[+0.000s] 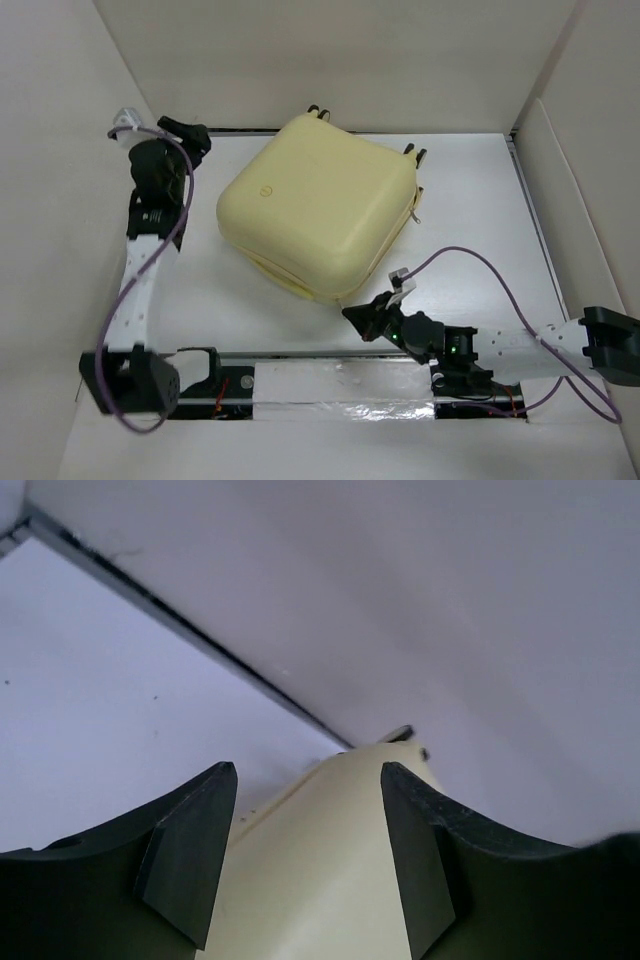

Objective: Pack the luggage

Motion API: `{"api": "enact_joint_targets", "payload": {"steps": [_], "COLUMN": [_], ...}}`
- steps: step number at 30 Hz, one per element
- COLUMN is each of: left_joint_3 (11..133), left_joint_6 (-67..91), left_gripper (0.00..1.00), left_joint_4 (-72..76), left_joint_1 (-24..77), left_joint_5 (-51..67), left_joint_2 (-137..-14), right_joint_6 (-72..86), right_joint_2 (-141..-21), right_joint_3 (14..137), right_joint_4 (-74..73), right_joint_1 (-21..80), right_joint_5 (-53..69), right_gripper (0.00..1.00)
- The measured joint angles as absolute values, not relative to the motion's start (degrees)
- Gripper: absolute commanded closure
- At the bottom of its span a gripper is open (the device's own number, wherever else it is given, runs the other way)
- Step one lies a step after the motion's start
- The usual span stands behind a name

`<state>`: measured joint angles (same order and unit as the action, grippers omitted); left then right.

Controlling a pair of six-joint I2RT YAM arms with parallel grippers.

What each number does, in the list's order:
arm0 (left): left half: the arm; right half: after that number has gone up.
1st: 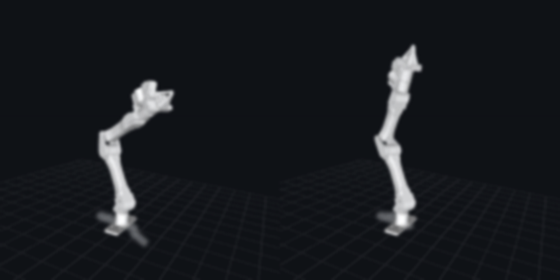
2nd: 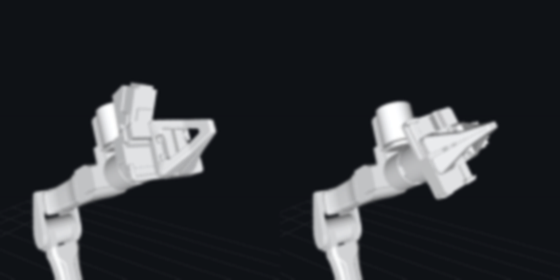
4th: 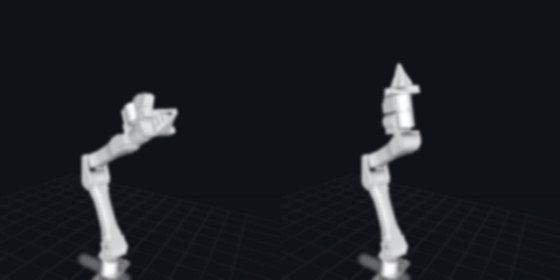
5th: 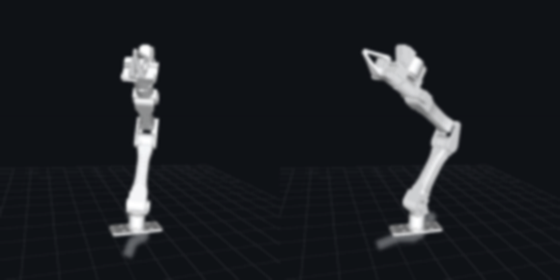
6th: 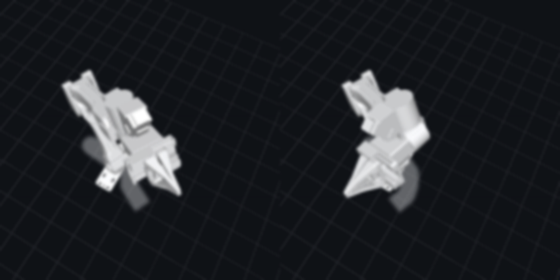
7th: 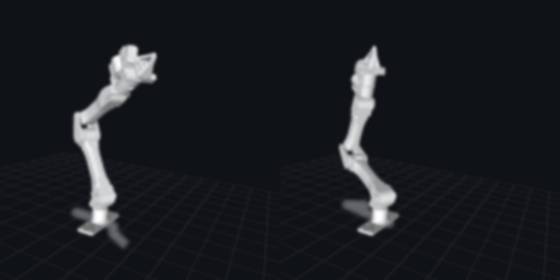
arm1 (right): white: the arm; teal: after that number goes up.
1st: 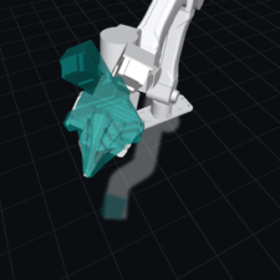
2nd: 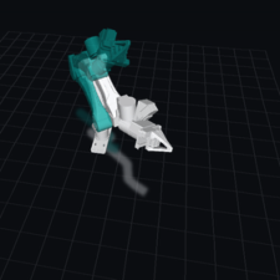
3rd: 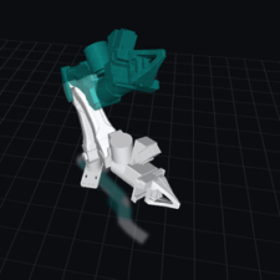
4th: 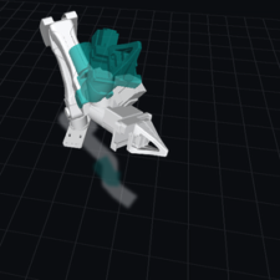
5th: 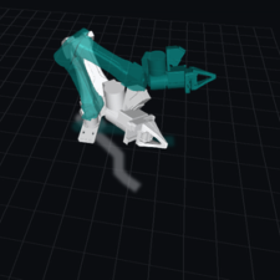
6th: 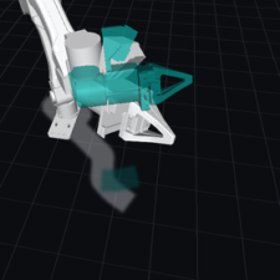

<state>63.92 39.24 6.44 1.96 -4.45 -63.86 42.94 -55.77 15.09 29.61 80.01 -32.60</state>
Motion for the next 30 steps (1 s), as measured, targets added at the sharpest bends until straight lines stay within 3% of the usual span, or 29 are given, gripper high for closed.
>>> {"api": "enact_joint_targets", "payload": {"steps": [4, 7, 18, 23, 30], "left_joint_3": [68.88, 64.95, 45.25, 35.38, 18.24], "left_joint_6": [39.35, 39.70, 46.89, 50.59, 57.14], "left_gripper": [0.45, 0.46, 0.47, 0.47, 0.46], "left_joint_4": [5.41, 4.82, 26.72, 34.98, 40.45], "left_joint_1": [-2.07, -1.93, 0.25, 12.58, 32.40], "left_joint_5": [0.82, 4.56, 5.34, 2.11, 3.53], "left_joint_2": [-81.38, -87.72, -81.67, -74.63, -69.52], "right_joint_6": [42.87, 42.33, 38.96, 35.22, 30.65], "right_joint_2": [-54.54, -54.92, -64.53, -59.02, -40.80], "right_joint_3": [14.06, 14.20, 21.45, 24.93, 26.74], "right_joint_4": [29.61, 29.52, 25.39, 23.29, 17.04], "right_joint_1": [80.34, 80.34, 80.31, 74.28, 50.72], "right_joint_5": [-31.51, -31.09, -30.74, -23.62, -12.91], "right_gripper": [1.00, 1.00, 1.00, 1.00, 1.00]}}
